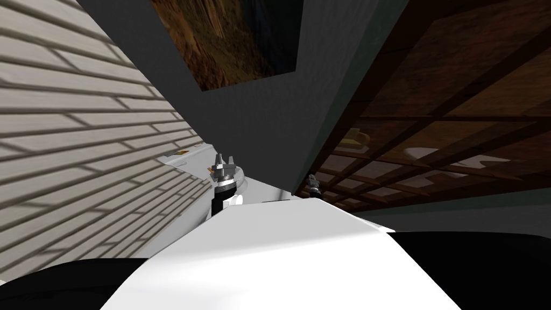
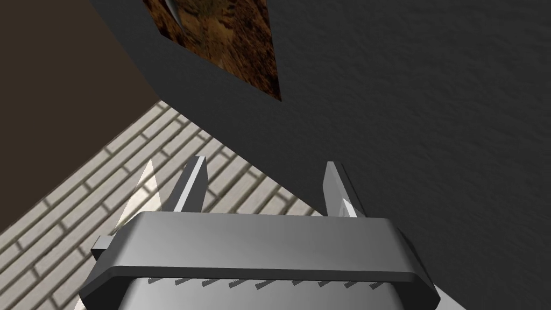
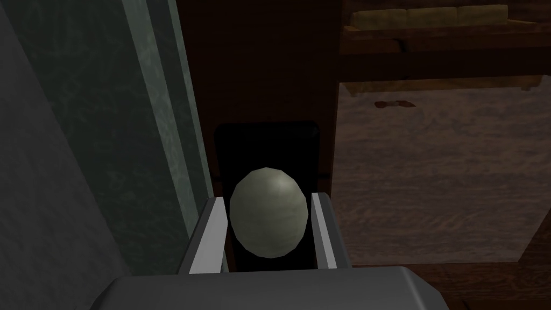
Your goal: Pull the door open
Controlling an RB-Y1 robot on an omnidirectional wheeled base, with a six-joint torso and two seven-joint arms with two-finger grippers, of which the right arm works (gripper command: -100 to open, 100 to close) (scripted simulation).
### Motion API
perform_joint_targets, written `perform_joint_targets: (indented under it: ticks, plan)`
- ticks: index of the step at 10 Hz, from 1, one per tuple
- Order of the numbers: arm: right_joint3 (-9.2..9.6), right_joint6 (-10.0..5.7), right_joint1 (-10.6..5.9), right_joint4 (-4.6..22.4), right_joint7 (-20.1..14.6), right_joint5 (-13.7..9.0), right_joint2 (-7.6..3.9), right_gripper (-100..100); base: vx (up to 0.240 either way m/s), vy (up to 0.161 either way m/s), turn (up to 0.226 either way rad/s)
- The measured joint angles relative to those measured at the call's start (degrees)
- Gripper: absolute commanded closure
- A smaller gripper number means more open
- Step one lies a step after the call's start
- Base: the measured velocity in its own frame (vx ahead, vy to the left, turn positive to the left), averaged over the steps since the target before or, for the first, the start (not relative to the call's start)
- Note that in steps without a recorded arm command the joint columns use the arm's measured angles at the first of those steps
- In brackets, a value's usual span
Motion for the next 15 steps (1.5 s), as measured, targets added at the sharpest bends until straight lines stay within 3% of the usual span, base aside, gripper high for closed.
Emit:
perform_joint_targets:
  ticks: [2,5,7,9,15]
  plan:
    - [0.99,-0.80,-0.25,0.70,-1.49,0.55,-0.80,100,-0.205,0.001,0.086]
    - [2.96,-0.52,1.56,-1.69,-3.00,1.28,-2.73,100,-0.222,-0.005,0.105]
    - [4.64,-1.03,1.75,-1.70,-4.86,2.07,-3.82,100,-0.250,-0.019,0.102]
    - [5.57,-1.28,1.80,-1.35,-5.89,2.53,-4.15,100,-0.137,-0.005,0.061]
    - [10.40,-4.11,4.01,-2.69,-9.84,4.28,-7.64,100,-0.244,-0.032,0.113]
